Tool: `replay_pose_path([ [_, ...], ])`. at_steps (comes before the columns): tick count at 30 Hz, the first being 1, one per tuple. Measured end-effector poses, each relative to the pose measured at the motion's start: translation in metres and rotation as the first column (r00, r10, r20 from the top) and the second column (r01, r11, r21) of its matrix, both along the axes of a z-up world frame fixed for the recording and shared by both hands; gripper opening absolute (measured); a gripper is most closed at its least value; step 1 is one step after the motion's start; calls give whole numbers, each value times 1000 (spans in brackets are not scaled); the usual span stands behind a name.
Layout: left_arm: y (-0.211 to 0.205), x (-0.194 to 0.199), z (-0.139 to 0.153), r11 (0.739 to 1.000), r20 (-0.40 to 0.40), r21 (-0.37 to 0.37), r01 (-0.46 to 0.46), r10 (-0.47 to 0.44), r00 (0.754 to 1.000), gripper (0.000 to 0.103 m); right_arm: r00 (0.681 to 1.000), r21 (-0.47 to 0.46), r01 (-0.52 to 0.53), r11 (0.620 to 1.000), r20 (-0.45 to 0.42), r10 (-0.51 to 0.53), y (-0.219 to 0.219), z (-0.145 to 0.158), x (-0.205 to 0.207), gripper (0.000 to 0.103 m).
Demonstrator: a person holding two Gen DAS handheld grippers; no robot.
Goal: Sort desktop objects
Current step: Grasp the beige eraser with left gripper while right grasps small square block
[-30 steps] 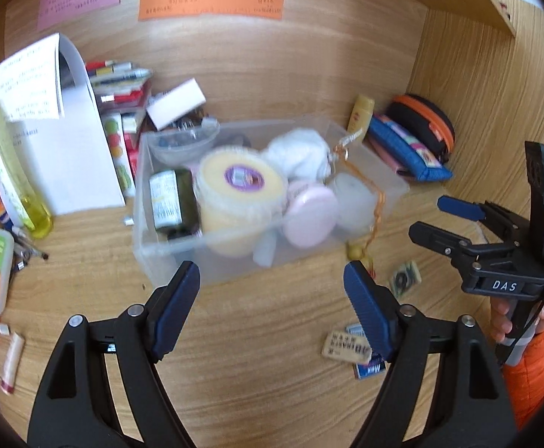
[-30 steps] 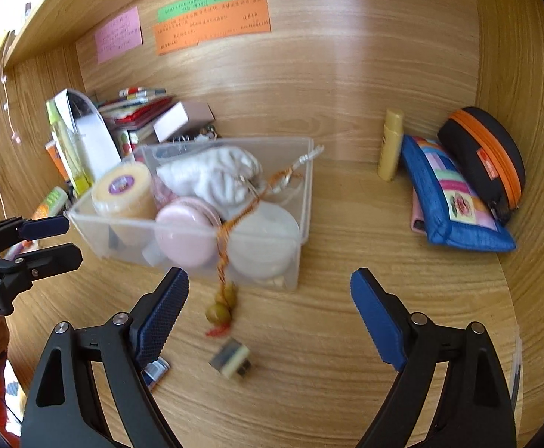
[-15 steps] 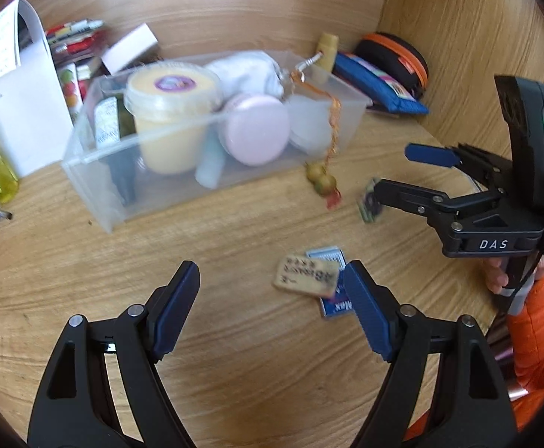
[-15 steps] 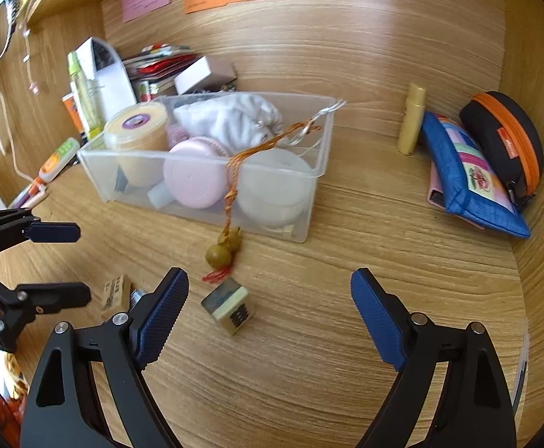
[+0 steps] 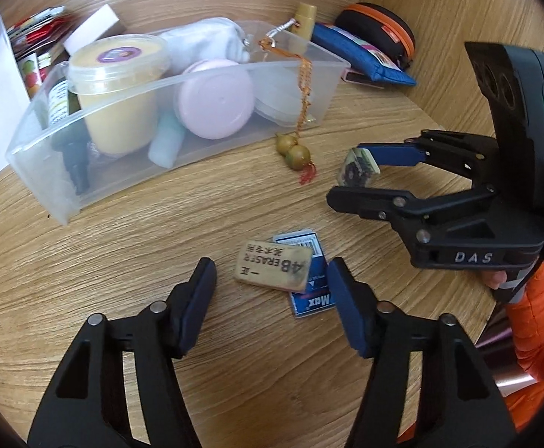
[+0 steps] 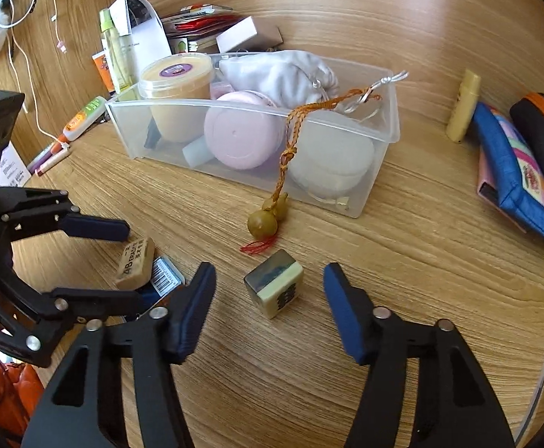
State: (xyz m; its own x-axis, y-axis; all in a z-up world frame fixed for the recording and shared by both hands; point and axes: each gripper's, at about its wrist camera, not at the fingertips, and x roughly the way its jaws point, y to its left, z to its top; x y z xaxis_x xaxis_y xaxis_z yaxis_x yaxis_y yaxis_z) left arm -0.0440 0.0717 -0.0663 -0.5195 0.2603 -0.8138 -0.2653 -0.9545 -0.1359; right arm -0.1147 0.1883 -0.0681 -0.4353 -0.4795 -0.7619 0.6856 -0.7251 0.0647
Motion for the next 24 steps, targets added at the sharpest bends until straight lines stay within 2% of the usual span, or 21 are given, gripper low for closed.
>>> replay_pose_path([
  [3,0,-2,1,1000,-5,3,10,-10,1000,48,999,-3,-3,1000,32,3,0,-3,-4,38],
  [5,-1,-2,1,1000,-6,15,12,-12,1000,44,999,-4,2,1000,37,-2,0,-4,-5,34],
  [7,-2,-2,1,1000,-9,23,8,-8,1000,43,999,-4,3,1000,38,-3,0,-4,-6,33],
  [9,-2,-2,2,1000,-11,30,6,-5,1000,43,999,-1,9,1000,36,-9,-1,-4,-6,27],
  [14,-4,0,4,1000,-29,18,-15,16,999,43,1000,-22,22,999,18,-22,4,1,-6,25],
  [24,-33,-2,22,994,-80,49,-99,102,992,42,998,-90,57,994,-35,-60,13,26,-3,26],
])
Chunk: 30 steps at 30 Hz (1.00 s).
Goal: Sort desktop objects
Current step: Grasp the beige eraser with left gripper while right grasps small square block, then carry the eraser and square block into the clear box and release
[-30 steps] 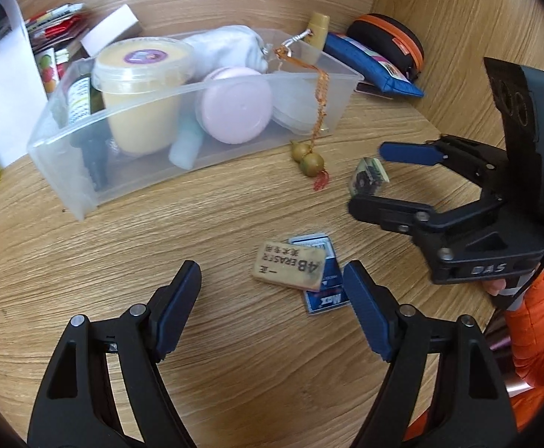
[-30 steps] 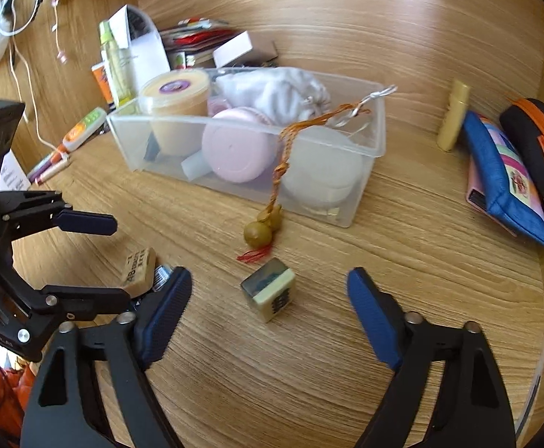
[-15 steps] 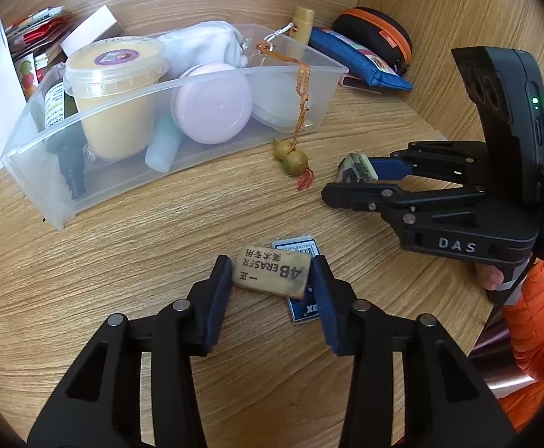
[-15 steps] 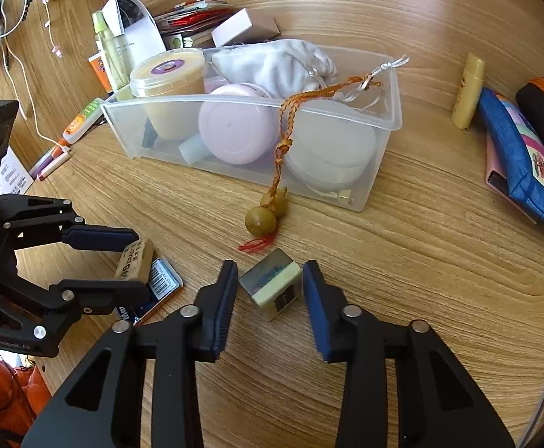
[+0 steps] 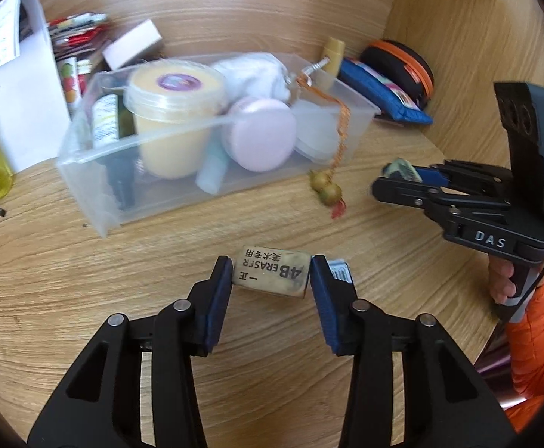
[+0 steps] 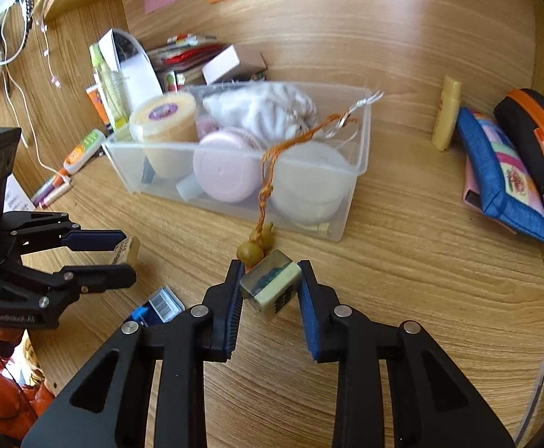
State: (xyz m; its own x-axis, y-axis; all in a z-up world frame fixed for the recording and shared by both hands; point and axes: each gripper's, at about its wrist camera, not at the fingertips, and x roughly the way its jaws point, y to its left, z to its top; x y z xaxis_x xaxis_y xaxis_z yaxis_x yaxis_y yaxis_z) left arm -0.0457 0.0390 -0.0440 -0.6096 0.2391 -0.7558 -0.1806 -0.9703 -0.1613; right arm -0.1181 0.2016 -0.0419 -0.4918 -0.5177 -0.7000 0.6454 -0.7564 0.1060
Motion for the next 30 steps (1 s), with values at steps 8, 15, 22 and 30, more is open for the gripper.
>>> replay_pose_path([
  [8,-24,3,27,997,-94,1,-72,72,993,43,999,-36,15,999,-43,-17,2,20,2,26],
  [15,-51,-3,53,990,-173,9,-142,141,975,43,996,-70,41,997,-82,-47,7,38,-1,26],
  [22,-76,-21,68,983,-225,-5,-183,178,958,43,993,-112,59,992,-93,-69,8,50,-11,26],
  [30,-85,-42,58,979,-204,2,-202,198,959,43,992,-136,81,987,-81,-93,-2,51,-30,26],
])
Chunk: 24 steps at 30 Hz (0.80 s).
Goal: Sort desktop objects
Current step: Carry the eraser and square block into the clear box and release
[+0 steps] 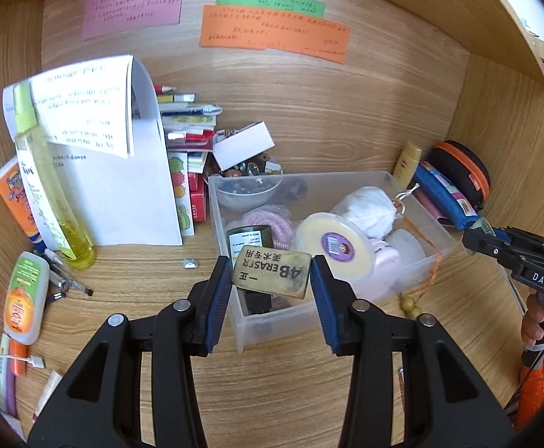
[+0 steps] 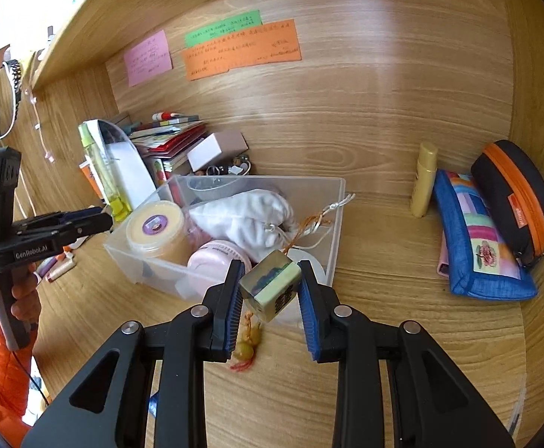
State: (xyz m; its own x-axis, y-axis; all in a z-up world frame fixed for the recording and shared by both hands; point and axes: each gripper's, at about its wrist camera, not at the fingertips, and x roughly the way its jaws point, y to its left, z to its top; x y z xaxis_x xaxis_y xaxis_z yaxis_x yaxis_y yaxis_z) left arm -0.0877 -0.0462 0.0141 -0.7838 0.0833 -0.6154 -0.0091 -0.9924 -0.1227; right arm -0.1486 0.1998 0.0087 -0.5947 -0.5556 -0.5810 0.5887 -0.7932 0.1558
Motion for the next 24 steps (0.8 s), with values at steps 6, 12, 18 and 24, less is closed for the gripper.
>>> replay_pose_path([
  [6,-6,-12,-8,1000,13,23,-1,1,1000,43,999,34,30,999,25,-31,-10,-9,-16,26],
  [12,-9,-17,-13,999,14,43,10,-10,1000,43,998,45,50,998,41,-52,-12,-16,-27,26],
  [18,-14,-17,-16,997,11,79,23,-24,1000,43,997,57,52,997,54,-55,-16,-19,-34,26],
  [24,-16,-16,-16,995,10,90,32,-33,999,43,997,70,48,996,55,-52,-19,-22,-34,26],
])
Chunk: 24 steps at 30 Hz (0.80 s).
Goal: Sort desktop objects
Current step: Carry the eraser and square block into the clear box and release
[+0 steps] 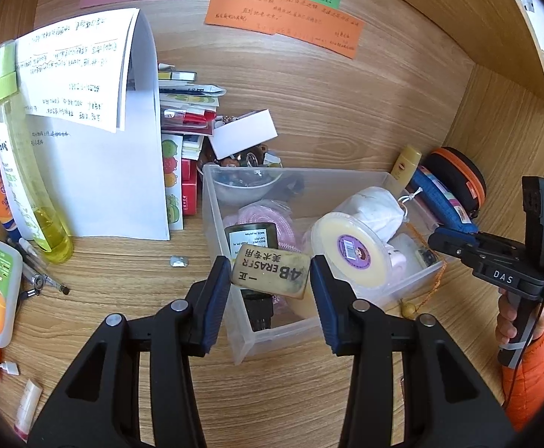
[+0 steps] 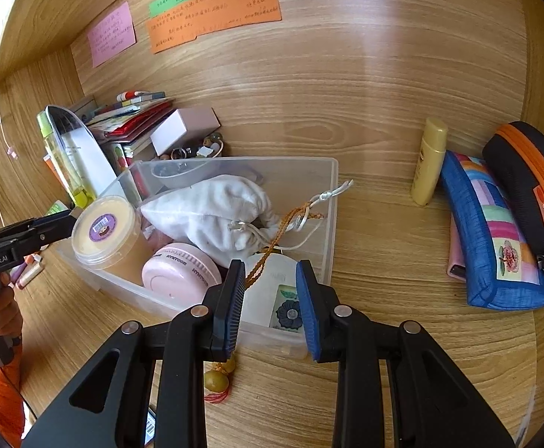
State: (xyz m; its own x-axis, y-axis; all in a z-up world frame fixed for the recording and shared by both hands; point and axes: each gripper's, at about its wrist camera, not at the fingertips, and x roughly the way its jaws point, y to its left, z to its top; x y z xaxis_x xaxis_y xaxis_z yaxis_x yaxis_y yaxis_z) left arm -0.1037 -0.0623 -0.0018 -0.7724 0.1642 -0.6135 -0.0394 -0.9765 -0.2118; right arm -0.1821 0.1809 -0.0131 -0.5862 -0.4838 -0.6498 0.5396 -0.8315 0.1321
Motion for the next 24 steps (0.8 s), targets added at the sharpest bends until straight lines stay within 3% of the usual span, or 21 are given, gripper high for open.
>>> replay_pose_path([
  [6,-2,1,0,1000,1,4,0,0,1000,50,1000,-3,-8,1000,0,8,-2,2,4,26],
  [13,-1,6,1,1000,-5,-5,-11,11,1000,50,1000,-3,-16,1000,-11,16,-3,6,15,29],
  [18,9,22,10,991,-52,-107,-83,78,996,50,999,11,5,1000,-49,-5,0,10,26,52],
  [21,17,32,17,989,-74,-133,-71,61,995,52,997,25,15,1000,-75,-13,2,12,33,58],
  [22,20,35,19,988,-77,-137,-66,56,995,54,997,27,18,999,-79,-15,3,12,35,60],
  [24,23,39,22,988,-86,-142,-59,48,995,67,996,32,25,999,-87,-22,4,13,39,66],
])
